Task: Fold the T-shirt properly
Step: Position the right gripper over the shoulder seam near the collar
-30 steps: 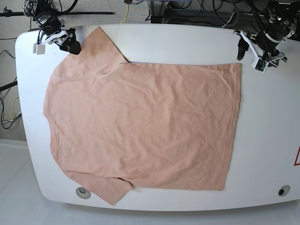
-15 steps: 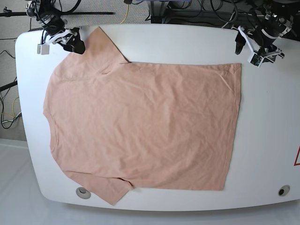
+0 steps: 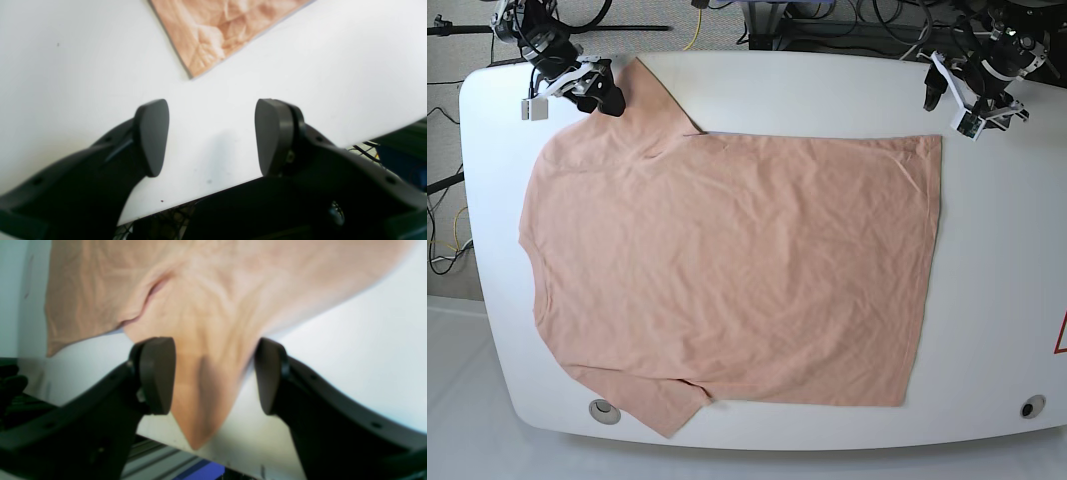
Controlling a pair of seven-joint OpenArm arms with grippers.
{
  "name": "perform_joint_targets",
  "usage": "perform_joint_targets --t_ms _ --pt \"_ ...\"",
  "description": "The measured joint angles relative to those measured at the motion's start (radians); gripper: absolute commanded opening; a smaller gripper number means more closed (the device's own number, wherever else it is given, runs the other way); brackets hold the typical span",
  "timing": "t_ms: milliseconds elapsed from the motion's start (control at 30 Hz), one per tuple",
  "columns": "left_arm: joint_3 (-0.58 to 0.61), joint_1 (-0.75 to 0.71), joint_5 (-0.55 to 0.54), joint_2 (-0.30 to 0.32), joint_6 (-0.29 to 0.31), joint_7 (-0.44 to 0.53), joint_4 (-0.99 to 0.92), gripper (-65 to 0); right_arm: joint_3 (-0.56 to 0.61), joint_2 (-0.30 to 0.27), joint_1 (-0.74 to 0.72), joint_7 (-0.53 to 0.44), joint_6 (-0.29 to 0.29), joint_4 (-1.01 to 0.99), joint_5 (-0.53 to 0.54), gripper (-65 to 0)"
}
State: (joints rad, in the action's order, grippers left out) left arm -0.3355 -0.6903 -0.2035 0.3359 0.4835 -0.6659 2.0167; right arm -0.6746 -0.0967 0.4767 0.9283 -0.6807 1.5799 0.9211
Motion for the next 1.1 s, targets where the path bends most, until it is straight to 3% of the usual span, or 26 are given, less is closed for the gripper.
perform_joint_targets --t_ms 1100 --pt "-0.019 0.029 -0.101 -0.013 -0.011 0.002 -0.023 -26.5 0.029 0.005 -0.011 0.032 -0.021 -0.027 0.040 -28.3"
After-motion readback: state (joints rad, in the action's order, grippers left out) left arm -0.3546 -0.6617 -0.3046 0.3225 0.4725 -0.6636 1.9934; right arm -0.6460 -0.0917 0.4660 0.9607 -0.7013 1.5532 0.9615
